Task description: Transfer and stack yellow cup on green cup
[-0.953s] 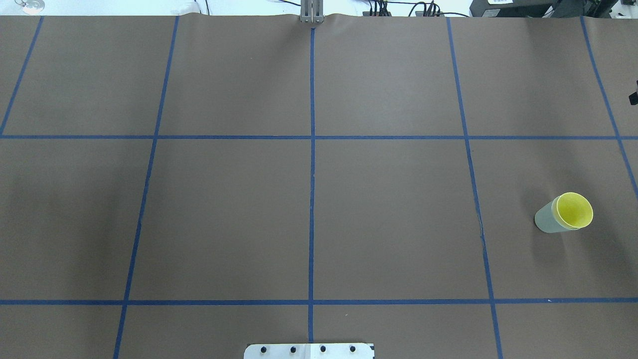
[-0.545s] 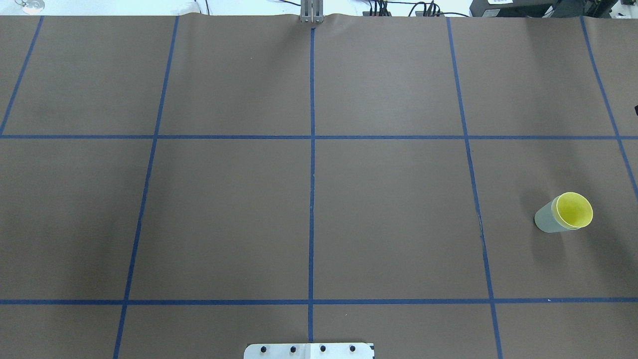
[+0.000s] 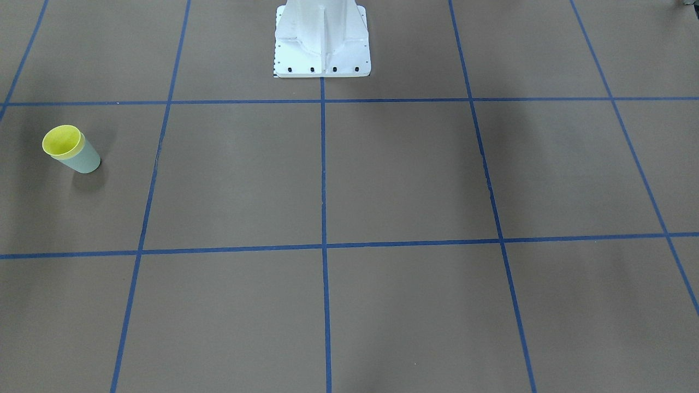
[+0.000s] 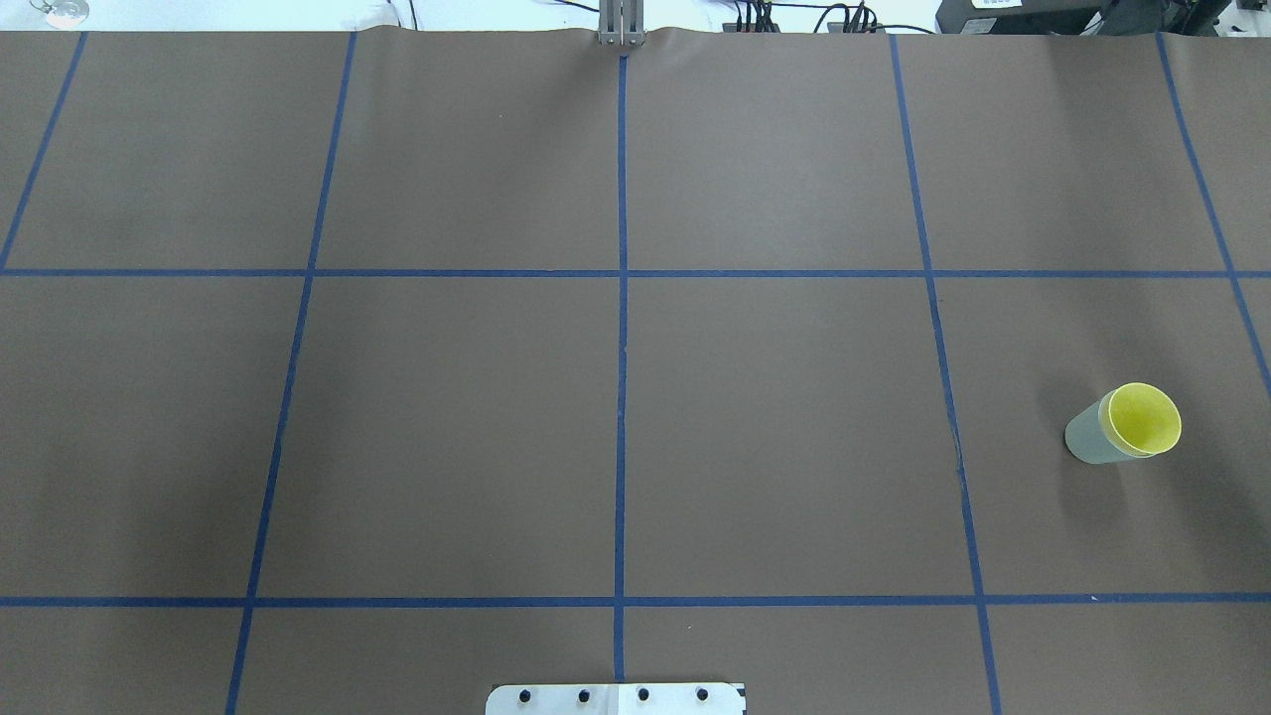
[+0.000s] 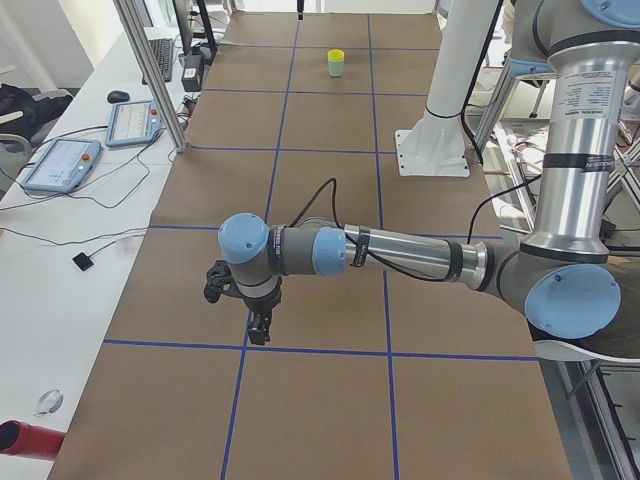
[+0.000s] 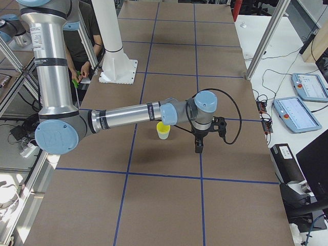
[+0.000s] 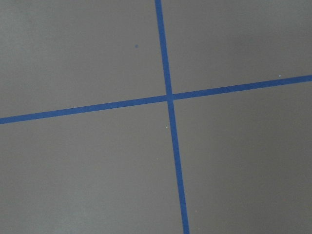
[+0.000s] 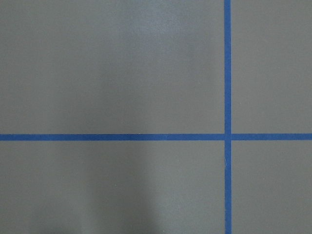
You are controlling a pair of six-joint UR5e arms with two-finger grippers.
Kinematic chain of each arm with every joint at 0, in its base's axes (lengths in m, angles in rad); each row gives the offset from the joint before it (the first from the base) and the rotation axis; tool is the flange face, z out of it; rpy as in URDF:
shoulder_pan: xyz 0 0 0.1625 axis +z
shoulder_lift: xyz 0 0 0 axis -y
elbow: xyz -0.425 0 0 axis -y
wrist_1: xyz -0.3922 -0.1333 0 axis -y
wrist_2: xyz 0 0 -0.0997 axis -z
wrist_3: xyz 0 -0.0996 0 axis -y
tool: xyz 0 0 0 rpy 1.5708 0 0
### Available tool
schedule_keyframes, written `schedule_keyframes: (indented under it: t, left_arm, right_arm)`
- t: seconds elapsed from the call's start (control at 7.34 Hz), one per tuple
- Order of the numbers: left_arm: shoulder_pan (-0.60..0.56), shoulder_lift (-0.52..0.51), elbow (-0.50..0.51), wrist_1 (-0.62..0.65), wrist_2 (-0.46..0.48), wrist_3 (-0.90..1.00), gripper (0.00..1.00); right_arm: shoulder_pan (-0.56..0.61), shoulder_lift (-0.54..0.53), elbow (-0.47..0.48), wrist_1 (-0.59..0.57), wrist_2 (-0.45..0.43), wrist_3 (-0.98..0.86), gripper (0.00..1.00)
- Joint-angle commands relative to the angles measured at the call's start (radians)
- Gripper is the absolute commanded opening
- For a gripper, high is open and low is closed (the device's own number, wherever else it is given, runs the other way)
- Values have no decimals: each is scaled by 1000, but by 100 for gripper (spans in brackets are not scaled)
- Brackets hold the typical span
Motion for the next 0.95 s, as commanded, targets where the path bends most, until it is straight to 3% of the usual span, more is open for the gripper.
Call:
schedule_keyframes:
  t: [0.0,0.54,0.82]
  left_arm:
    - [0,11,-14,-40,8,-4,100]
    - [2,11,-44,-42,62,-1,100]
    - [2,46,-114,-42,55,-6,100]
  right_arm:
    - [42,-15,7,-6,51,4,100]
    - [40,-34,14,5,43,-5,100]
    - [37,-51,11,2,46,-5,100]
